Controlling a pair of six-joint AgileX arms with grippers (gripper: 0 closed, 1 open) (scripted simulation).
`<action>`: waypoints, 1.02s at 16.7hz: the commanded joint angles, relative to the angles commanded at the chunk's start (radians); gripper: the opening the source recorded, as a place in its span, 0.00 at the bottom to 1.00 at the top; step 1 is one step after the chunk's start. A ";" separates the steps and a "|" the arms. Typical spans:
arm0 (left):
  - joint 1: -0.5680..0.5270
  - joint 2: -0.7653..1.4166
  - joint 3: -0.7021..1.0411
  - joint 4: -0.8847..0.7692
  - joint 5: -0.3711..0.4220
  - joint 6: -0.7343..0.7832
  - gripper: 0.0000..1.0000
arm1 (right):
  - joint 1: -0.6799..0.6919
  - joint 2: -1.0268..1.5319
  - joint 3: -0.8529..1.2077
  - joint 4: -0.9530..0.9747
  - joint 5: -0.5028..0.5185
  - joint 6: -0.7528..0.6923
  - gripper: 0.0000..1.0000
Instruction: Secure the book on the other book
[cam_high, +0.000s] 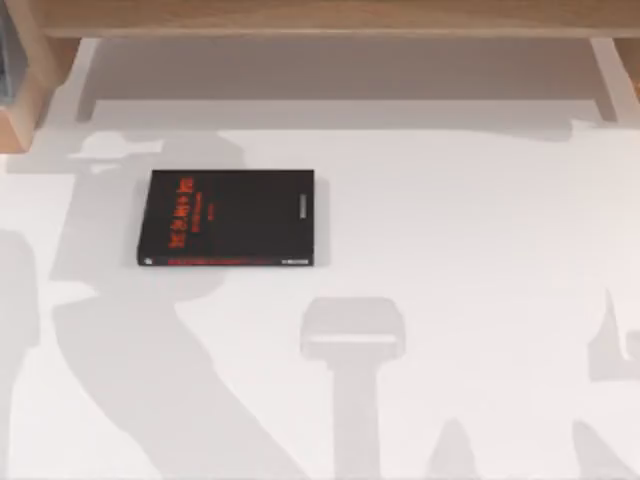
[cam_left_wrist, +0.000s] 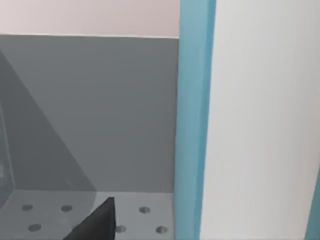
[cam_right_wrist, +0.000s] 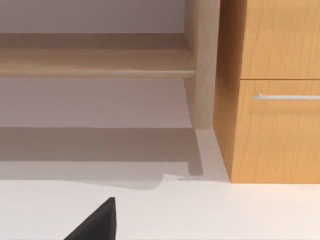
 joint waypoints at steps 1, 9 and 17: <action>0.000 0.000 0.000 0.000 0.000 0.000 1.00 | 0.000 0.000 0.000 0.000 0.000 0.000 1.00; -0.013 0.048 0.070 -0.022 -0.012 -0.001 1.00 | 0.000 0.000 0.000 0.000 0.000 0.000 1.00; -0.026 0.100 0.151 -0.049 -0.024 -0.001 1.00 | 0.000 0.000 0.000 0.000 0.000 0.000 1.00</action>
